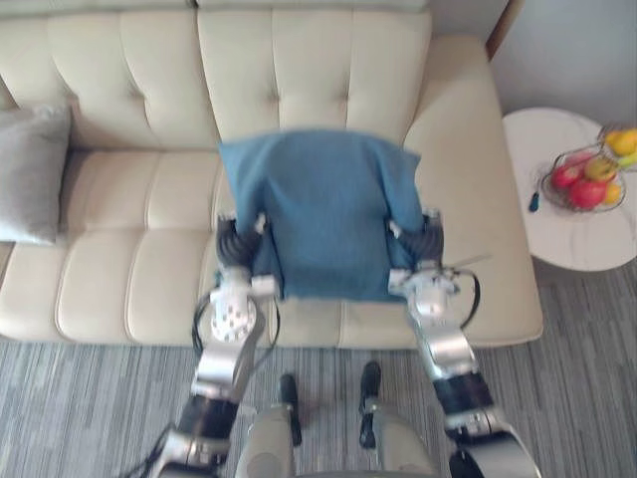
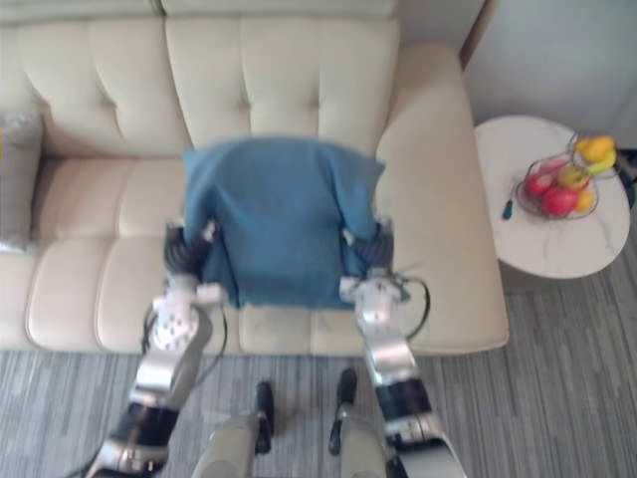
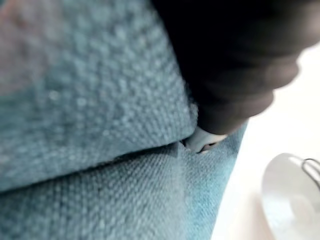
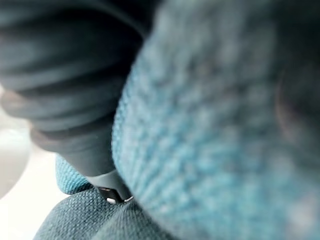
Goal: Pick up cushions and gather them together orderly.
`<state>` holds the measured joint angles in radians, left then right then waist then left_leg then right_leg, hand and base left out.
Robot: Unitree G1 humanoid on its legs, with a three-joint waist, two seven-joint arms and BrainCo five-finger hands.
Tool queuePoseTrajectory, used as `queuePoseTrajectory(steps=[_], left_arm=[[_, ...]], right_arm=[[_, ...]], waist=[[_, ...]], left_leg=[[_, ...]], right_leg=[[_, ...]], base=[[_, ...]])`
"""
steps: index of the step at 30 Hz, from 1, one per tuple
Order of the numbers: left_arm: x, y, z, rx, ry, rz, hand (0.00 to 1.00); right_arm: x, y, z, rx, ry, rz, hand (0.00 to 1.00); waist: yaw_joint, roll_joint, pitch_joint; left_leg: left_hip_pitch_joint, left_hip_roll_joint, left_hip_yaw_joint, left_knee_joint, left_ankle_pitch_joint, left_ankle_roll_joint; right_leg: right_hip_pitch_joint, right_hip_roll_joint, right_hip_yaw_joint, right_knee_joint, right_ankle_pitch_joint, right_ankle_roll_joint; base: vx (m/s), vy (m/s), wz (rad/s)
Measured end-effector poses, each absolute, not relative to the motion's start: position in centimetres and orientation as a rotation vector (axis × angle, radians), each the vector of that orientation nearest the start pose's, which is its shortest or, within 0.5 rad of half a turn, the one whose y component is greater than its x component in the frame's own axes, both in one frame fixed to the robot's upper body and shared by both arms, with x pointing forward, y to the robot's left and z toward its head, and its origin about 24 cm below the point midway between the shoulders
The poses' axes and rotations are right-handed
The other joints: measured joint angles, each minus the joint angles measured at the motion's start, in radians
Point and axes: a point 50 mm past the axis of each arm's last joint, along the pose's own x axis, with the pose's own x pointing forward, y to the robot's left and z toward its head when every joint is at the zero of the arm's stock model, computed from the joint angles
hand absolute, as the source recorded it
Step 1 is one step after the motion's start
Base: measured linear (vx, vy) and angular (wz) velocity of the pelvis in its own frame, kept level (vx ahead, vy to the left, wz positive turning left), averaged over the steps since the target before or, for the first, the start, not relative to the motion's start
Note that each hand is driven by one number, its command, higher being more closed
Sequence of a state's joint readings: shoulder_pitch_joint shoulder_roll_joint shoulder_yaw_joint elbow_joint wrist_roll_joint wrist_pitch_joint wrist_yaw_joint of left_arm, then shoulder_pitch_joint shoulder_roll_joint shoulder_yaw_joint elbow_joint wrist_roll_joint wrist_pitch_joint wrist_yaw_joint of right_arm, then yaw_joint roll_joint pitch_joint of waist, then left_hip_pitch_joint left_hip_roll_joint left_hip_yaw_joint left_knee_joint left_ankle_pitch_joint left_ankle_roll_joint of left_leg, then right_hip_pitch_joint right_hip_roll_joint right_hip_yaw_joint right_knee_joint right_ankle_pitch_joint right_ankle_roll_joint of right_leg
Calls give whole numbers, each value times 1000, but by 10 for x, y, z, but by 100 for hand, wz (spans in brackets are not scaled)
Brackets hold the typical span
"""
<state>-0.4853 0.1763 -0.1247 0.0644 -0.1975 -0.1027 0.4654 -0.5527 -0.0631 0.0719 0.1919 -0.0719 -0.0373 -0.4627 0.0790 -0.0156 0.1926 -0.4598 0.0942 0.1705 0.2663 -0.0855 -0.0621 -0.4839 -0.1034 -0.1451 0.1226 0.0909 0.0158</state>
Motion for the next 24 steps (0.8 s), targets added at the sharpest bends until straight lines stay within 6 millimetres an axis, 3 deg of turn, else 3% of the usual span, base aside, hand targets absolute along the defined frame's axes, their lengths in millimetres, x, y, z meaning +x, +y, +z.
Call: queuePoseTrajectory(steps=[3,7,8,11,13,19,24], left_arm=[[347,136,236,-71,-638,231,100],[357,131,307,-33,-806,257,100],[360,131,322,-22,-831,281,0],[363,132,359,-35,-878,333,0],[365,133,369,-39,-880,363,0],[379,143,374,-94,-766,428,0],[391,144,358,-97,-673,385,0]], right_arm=[[351,-122,222,-9,-577,-350,100],[363,-122,278,45,-687,-434,100],[365,-121,289,60,-701,-455,0],[369,-122,317,97,-731,-530,0],[372,-122,328,112,-719,-562,0],[379,-136,346,70,-687,-578,0],[382,-143,349,78,-658,-516,0]], waist=[[3,4,59],[3,13,107],[2,15,121],[-6,16,128],[-9,18,142],[-11,22,146],[-15,38,204]], left_leg=[[-67,-8,-28,-24,42,-5],[-123,-21,-48,-115,118,-13],[-132,-22,-53,-143,138,-17],[-185,-20,-74,-199,177,-26],[-202,-17,-76,-202,177,-26],[-258,-15,-91,-213,178,-28],[-274,-13,-90,-194,180,-31]], right_leg=[[-71,-6,-18,14,8,-7],[-151,-15,-42,4,26,-20],[-163,-13,-49,-10,34,-22],[-222,-7,-69,-35,51,-33],[-233,-3,-72,-44,52,-34],[-267,-1,-98,-75,52,-34],[-271,-4,-97,-54,48,-35]], base=[[-95,-57,27],[-33,-46,21],[-3,-43,16],[5,-36,12],[25,-11,5],[67,8,9],[86,21,12]])
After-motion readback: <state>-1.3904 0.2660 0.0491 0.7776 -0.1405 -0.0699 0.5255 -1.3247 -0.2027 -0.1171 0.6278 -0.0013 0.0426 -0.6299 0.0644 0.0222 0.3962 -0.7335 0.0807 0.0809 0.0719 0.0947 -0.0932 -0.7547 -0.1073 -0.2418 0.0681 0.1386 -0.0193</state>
